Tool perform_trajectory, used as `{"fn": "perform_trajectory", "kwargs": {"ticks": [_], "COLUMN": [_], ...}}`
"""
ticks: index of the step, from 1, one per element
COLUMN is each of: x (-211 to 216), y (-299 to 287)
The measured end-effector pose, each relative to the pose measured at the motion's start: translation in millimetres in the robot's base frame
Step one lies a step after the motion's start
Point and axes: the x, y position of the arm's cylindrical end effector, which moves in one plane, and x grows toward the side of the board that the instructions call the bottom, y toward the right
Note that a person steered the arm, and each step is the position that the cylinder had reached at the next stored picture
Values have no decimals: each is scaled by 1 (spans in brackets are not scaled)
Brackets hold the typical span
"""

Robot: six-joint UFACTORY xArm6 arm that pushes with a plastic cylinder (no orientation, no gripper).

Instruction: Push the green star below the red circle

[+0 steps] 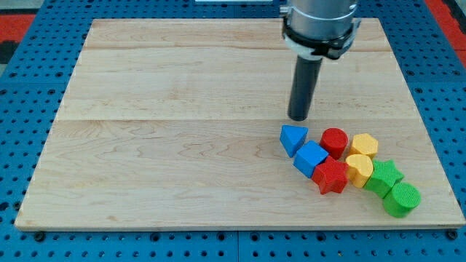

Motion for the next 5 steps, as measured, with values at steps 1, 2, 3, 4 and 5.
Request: {"fn": "perform_trajectory", "kwargs": {"ticks": [1,2,3,4,5], "x": [-30,-15,95,179,161], "y": [80,188,211,179,107]}}
